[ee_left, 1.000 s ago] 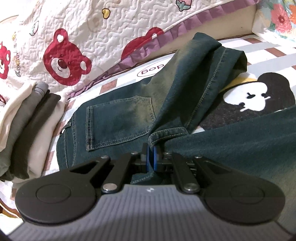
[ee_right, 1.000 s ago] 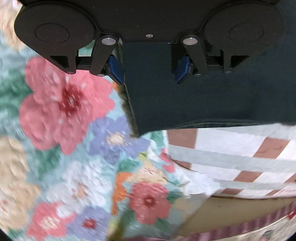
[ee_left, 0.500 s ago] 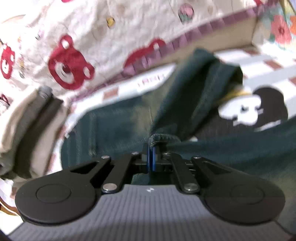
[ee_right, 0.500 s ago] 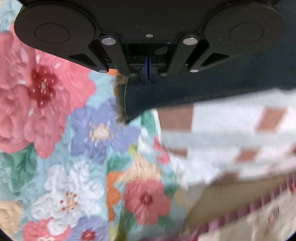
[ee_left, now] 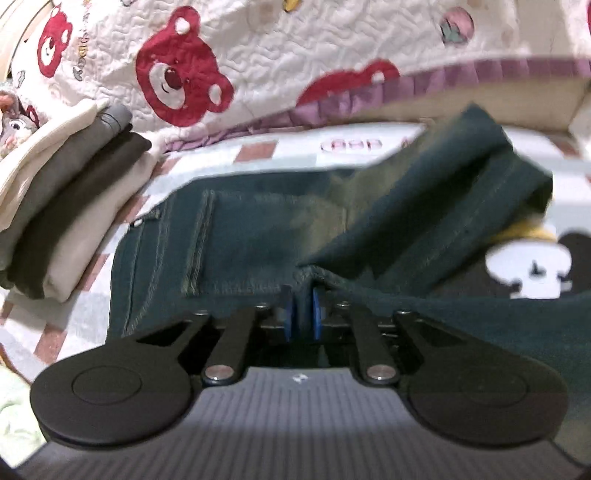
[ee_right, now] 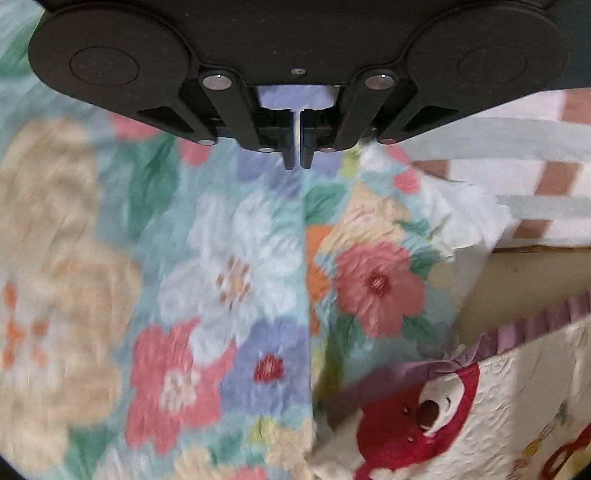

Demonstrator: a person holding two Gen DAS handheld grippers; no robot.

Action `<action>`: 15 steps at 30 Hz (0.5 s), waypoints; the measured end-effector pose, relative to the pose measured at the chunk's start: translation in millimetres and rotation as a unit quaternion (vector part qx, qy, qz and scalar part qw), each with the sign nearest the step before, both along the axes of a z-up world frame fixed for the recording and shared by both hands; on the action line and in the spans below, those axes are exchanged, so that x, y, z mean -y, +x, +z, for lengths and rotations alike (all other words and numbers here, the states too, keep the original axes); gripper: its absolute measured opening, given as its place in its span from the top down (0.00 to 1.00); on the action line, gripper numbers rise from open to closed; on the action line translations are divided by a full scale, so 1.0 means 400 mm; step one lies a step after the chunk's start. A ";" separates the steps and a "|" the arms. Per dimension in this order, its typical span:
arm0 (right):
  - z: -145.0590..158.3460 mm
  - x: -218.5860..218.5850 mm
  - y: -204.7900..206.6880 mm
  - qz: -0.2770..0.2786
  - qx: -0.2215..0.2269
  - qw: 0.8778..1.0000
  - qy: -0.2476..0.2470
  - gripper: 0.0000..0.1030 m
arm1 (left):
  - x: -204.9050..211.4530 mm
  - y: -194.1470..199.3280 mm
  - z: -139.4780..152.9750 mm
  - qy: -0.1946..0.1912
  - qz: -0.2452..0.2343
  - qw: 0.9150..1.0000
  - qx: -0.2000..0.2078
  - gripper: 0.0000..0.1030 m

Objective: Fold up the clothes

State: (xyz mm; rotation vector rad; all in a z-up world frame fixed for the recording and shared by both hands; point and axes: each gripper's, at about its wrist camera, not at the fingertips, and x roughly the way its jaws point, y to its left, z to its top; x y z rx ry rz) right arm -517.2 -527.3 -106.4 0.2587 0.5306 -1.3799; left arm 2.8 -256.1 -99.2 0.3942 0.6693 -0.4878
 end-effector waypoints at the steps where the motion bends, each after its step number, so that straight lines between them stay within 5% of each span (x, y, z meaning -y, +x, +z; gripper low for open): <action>1: -0.002 -0.010 -0.007 -0.003 0.021 1.000 0.013 0.88 | -0.001 -0.024 0.004 0.003 -0.010 1.000 0.008 0.73; 3: -0.011 -0.066 -0.032 -0.009 0.055 0.998 0.032 0.54 | -0.014 -0.081 0.019 0.004 -0.037 0.999 0.029 0.53; 7: -0.058 -0.200 -0.114 -0.027 0.121 0.990 0.067 0.51 | -0.046 -0.173 0.036 0.018 -0.096 0.995 0.021 0.47; 10: -0.102 -0.292 -0.176 -0.062 0.163 0.981 0.085 0.51 | -0.082 -0.209 0.018 0.028 -0.123 0.992 -0.029 0.45; 15: -0.186 -0.413 -0.262 -0.106 0.233 0.959 0.119 0.38 | -0.150 -0.218 -0.034 0.060 -0.069 0.993 -0.071 0.44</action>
